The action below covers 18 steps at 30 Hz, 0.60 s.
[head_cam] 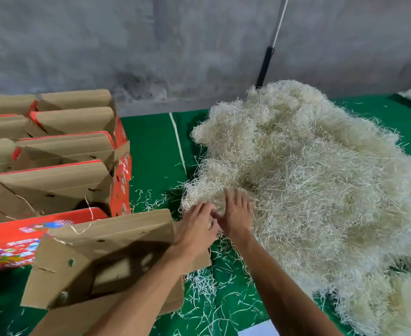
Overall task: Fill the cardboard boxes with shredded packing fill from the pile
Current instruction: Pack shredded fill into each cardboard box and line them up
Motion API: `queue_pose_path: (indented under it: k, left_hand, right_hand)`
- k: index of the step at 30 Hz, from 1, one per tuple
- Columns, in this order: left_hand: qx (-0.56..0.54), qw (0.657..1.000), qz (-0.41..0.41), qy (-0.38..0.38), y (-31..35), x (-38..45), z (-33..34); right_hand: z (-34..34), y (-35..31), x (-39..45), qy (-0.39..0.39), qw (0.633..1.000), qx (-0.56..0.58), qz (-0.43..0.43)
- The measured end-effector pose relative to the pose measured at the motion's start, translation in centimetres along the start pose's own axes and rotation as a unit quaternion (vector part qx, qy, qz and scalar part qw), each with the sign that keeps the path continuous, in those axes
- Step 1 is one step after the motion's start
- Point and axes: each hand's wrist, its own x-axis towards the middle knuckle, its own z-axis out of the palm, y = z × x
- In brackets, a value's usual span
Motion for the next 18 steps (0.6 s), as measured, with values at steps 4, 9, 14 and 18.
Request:
queue_pose_path:
  k: [4,9,14,18]
  left_hand:
    - [-0.007,1.0,-0.003,-0.014,-1.2,2.3,0.6]
    - [-0.035,0.999,-0.001,0.001,-2.5,1.6,0.8]
    - [-0.129,0.99,-0.052,0.001,-2.9,0.5,-1.8]
    - [-0.256,0.963,-0.07,0.052,-1.5,0.3,-6.3]
  right_hand:
    - [3.6,1.7,4.0,-0.092,0.994,-0.056,-0.028]
    - [7.2,0.5,3.8,-0.153,0.985,-0.042,-0.071]
    - [4.3,-1.9,2.6,-0.061,0.995,0.017,-0.079]
    - [-2.9,-5.2,2.9,0.049,0.978,0.187,-0.079]
